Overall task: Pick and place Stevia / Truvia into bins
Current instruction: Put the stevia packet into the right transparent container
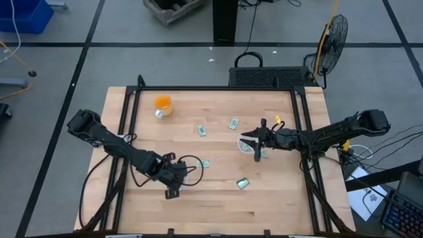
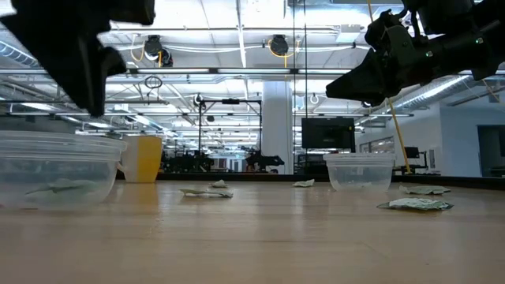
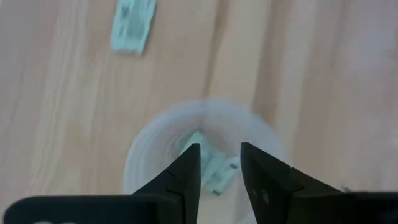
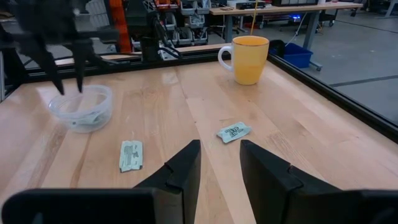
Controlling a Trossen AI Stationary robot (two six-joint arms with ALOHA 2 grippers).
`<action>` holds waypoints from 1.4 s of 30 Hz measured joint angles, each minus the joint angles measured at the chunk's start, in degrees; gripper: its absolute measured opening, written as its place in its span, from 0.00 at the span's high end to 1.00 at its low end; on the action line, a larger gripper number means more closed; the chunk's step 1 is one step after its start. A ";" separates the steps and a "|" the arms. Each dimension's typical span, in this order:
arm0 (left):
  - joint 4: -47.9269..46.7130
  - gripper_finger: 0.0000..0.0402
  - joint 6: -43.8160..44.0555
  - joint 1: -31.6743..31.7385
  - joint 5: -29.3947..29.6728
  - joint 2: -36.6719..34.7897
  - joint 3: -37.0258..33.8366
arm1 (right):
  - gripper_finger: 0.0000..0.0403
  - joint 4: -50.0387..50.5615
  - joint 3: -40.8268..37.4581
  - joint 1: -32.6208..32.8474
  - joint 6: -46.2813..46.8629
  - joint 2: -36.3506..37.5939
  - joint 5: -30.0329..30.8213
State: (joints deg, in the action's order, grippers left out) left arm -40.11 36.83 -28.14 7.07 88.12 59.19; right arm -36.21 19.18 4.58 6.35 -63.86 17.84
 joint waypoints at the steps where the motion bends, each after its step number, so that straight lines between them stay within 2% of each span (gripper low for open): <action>1: -0.30 0.70 -1.00 0.00 0.08 0.00 0.85 | 0.74 0.00 0.00 0.01 0.00 -0.01 -0.05; 5: -2.95 0.70 -7.43 -0.02 3.79 0.00 5.24 | 0.74 0.00 0.00 0.00 0.01 0.00 -0.08; 10: -5.43 0.70 -15.48 1.53 13.65 0.00 10.08 | 0.74 -0.23 0.00 0.02 0.63 0.00 -0.06; 17: -14.80 0.70 -16.12 9.58 16.10 -0.02 15.85 | 0.74 -0.44 0.00 0.02 -0.34 0.93 -0.01; 19: -17.11 0.70 -16.61 12.46 14.32 -0.02 16.12 | 0.74 -0.27 0.00 0.00 -1.27 1.81 -0.01; 23: -20.29 0.70 -24.74 17.62 6.21 -0.02 16.06 | 0.74 1.66 0.00 0.02 -1.46 4.31 0.01; 28: -16.60 0.70 -34.59 24.30 4.79 -0.04 14.75 | 0.74 11.71 0.00 0.00 -0.33 8.78 0.09; 34: -9.16 0.70 -38.29 31.77 -1.35 -0.04 13.03 | 0.74 26.27 0.00 0.02 4.28 17.02 -0.13; 37: -6.23 0.70 -38.24 33.80 -2.33 -0.04 11.53 | 0.74 33.55 0.02 0.42 9.74 20.61 -4.89; 42: -6.47 0.70 -38.45 34.51 -2.68 -0.07 10.64 | 0.74 44.79 0.02 2.59 17.28 23.17 -13.44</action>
State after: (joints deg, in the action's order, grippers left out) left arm -46.59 -1.61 6.37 4.39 88.05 69.83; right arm 8.59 19.20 7.17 23.63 -40.69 4.40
